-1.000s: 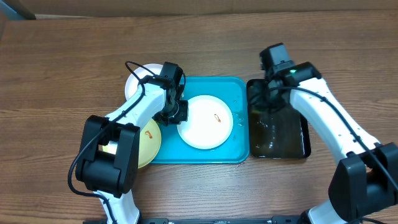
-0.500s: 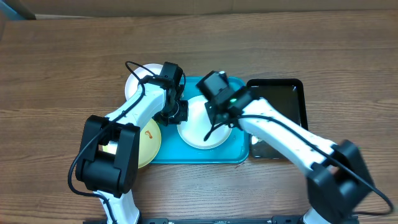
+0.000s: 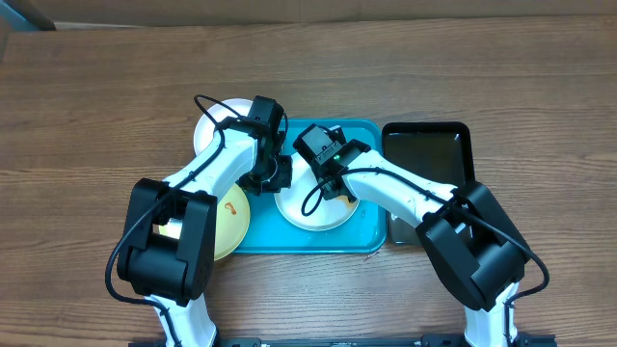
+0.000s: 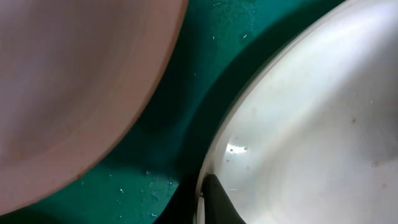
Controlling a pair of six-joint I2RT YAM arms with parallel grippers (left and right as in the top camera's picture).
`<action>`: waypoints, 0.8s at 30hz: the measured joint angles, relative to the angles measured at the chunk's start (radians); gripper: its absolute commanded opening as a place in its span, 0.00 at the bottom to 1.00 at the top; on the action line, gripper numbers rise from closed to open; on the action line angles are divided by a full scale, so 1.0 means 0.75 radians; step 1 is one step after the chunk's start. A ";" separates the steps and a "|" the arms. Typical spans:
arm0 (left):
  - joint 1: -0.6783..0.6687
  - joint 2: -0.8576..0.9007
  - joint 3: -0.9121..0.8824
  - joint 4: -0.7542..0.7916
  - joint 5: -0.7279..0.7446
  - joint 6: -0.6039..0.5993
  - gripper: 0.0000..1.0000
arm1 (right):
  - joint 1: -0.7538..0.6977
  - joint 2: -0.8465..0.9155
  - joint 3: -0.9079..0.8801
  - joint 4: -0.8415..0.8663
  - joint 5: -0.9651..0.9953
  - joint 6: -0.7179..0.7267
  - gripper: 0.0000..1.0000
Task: Clean dirty plates on tray and stack at the side
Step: 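Scrub the white plate held by the left gripper with the sponge, then return the sponge to the black tray and release it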
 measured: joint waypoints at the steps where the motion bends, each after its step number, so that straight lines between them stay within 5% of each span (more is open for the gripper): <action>1: 0.000 0.000 0.000 0.000 0.000 0.000 0.06 | -0.001 0.001 0.000 0.002 -0.013 -0.001 0.05; 24: 0.000 0.000 -0.003 -0.002 -0.010 0.000 0.07 | -0.055 0.001 0.048 -0.077 -0.746 -0.115 0.04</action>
